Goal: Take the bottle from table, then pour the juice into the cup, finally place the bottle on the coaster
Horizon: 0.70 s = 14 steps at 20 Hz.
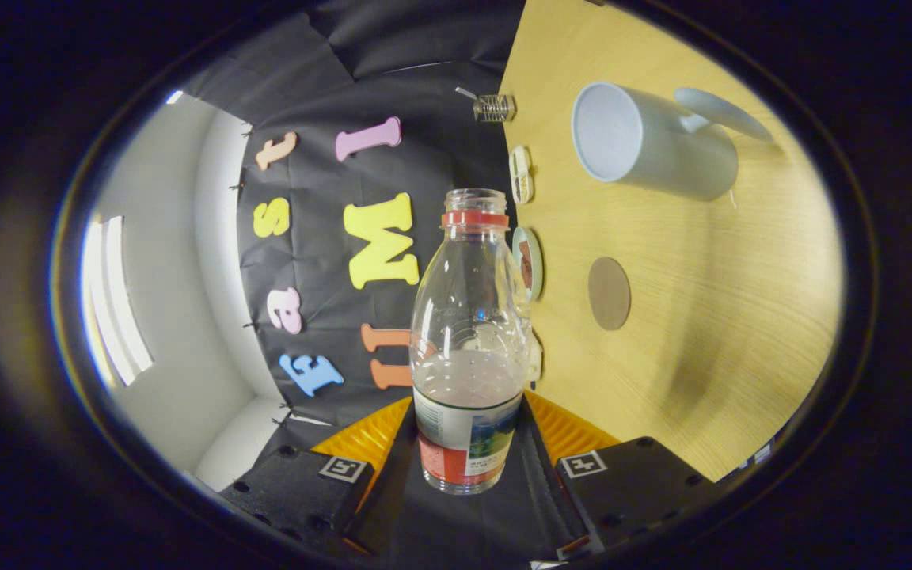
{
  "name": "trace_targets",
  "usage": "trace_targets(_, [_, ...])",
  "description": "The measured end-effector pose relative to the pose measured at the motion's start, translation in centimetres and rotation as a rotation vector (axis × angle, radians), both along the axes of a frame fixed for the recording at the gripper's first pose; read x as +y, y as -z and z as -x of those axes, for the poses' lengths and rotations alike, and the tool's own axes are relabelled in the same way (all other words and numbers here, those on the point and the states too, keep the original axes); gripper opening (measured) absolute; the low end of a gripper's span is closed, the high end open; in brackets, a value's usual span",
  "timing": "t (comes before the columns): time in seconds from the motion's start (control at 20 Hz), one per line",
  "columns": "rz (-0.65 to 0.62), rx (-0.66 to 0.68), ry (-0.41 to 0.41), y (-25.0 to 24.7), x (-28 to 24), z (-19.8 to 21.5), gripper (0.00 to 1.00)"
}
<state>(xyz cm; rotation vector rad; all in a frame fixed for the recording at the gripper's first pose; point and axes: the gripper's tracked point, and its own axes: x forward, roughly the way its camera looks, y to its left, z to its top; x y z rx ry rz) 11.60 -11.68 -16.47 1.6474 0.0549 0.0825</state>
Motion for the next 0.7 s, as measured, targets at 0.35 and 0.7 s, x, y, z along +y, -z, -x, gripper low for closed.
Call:
trace_targets(0.35, [-0.038, -0.010, 0.016, -0.7, -0.8, 0.2, 0.74])
trace_targets(0.7, [-0.051, -0.010, 0.026, -1.2, -1.4, -0.3, 0.74])
